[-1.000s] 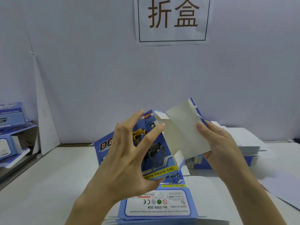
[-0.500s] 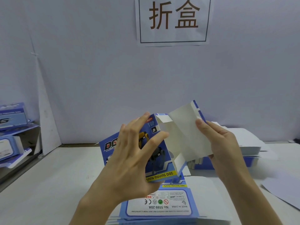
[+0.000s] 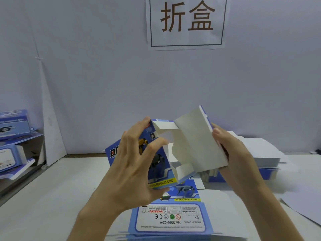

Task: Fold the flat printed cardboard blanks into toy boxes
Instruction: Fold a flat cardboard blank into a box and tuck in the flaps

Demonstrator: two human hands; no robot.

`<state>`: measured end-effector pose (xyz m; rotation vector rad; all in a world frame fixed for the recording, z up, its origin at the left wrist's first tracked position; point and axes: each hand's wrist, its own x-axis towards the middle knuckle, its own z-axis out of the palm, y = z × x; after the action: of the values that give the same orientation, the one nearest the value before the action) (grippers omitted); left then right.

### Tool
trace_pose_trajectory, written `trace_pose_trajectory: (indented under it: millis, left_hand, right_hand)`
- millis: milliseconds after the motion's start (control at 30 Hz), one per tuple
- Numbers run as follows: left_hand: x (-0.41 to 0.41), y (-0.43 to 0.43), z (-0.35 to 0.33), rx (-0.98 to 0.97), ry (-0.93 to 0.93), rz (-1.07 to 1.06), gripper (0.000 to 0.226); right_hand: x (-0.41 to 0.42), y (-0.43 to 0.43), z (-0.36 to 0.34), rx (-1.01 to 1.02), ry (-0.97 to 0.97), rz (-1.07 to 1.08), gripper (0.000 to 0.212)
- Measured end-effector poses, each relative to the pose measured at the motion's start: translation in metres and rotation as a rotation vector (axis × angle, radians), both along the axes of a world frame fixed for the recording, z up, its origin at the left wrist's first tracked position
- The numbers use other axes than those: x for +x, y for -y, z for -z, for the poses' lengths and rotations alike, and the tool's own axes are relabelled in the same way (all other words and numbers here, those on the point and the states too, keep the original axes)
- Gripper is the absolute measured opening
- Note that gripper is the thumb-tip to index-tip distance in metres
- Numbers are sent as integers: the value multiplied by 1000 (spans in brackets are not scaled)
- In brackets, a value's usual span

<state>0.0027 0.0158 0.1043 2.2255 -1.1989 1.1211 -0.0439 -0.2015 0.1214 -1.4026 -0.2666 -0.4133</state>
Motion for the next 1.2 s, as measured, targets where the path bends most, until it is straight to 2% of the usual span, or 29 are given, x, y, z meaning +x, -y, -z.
trace_pose_trajectory:
  millis: [67, 100, 267, 433, 567, 667, 733, 833, 933, 1000, 1100, 1200]
  left_hand:
    - [3, -4, 0, -18, -13, 6, 90]
    - [4, -4, -1, -27, -14, 10, 88]
    - [3, 0, -1, -97, 46, 78, 69]
    - [2, 5, -1, -132, 82, 85, 73]
    - [-1, 8, 0, -135, 49, 90, 68]
    - [-3, 10, 0, -138, 17, 95, 75]
    - [-6, 8, -3, -124, 29, 80, 74]
    - [-12, 7, -10, -170, 64, -26, 84]
    - [-23, 10, -18, -323, 13, -96, 99]
    - [-30, 9, -21, -367, -51, -43, 106]
    - [-34, 7, -23, -361, -65, 13, 106]
    - [-33, 14, -21, -325, -25, -105, 109]
  right_hand:
    - [-3, -7, 1, -64, 55, -173, 45]
    - [-5, -13, 1, -149, 89, -188, 46]
    - [-3, -44, 8, -371, 244, 0, 45]
    - [-1, -61, 17, -484, 304, 193, 42]
    - [-3, -59, 16, -504, 289, 184, 42]
    - [-6, -57, 16, -634, 301, 236, 44]
    - [-8, -55, 15, -713, 275, 179, 50]
    - [-9, -48, 10, -650, 368, 89, 61]
    - [-6, -47, 9, -359, 474, 179, 44]
    - [-4, -49, 8, -239, 558, 231, 31]
    - [-6, -50, 4, -182, 657, 297, 24]
    - [-11, -53, 3, -254, 686, 335, 27]
